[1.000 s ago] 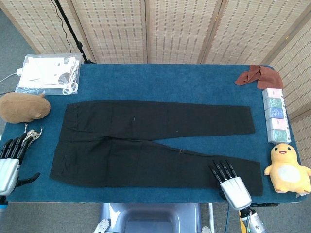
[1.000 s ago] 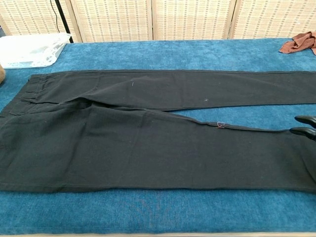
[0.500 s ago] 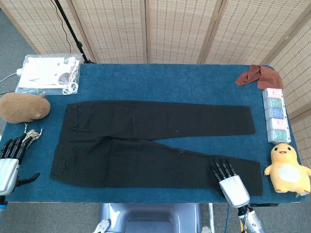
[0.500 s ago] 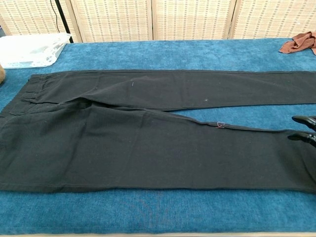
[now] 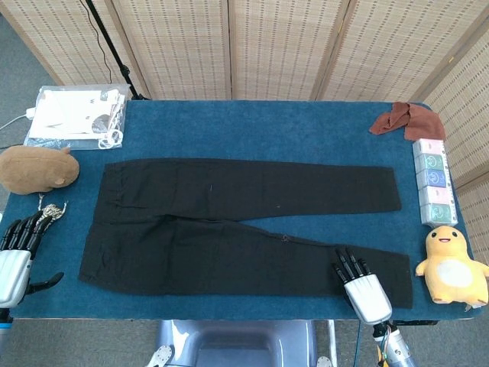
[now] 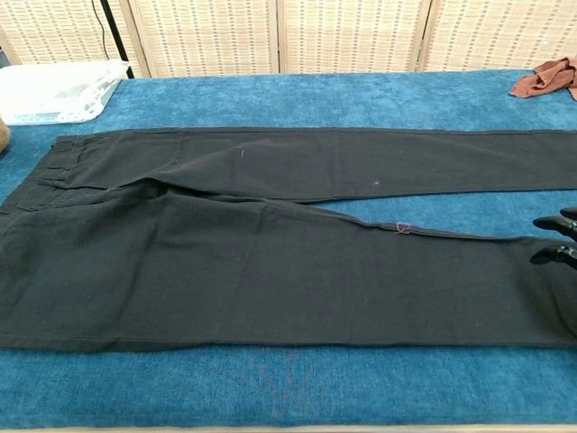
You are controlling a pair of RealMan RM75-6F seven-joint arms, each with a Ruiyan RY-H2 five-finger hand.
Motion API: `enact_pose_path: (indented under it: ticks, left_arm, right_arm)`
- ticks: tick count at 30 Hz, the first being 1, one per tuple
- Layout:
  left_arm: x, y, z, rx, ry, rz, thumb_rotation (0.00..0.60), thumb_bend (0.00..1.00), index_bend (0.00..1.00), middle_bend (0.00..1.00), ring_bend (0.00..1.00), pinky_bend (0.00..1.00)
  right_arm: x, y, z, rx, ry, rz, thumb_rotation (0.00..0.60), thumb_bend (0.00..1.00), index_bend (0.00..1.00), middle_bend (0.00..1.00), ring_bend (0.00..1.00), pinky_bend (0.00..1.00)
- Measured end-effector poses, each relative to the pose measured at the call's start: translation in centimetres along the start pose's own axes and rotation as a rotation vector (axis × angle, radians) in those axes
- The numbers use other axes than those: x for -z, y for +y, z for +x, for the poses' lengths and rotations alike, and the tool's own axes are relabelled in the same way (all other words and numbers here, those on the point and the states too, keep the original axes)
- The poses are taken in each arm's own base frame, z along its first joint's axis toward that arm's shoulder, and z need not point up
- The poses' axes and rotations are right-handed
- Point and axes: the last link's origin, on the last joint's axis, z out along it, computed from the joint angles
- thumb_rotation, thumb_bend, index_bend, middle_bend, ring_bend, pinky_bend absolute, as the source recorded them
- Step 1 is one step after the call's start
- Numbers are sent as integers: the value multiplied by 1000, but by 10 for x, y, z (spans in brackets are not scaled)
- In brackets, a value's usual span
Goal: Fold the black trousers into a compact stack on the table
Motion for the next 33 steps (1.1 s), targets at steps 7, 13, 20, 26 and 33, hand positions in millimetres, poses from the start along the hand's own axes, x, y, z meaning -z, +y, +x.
enact_pose_path:
  ticks: [7,13,20,26,33]
  left_arm:
    - [1,0,1,8,-3,-2,600,0,0,0,0,0]
    - [1,-1,1,10,-4,-2,600,0,0,0,0,0]
    - [1,-1,1,11,-4,-2,600,0,0,0,0,0]
    - [2,0,0,8,-9,-7,600,0,0,0,0,0]
    - [2,4,-3,2,-8,-60,600,0,0,0,0,0]
  right_arm:
    - [-1,-1,-1,-26,17,12,600,479,327,150,113,385]
    - [-2,-1,-4,-45,12,12,600,637,349,165,127,395]
    - [-3,-2,-4,-64,16,19,600,642,433,241,188,432]
    - [-4,-2,-4,-79,27,18,600,643,520,315,250,469]
    - [-4,-1,-6,-84,26,12,600,642,569,361,287,488]
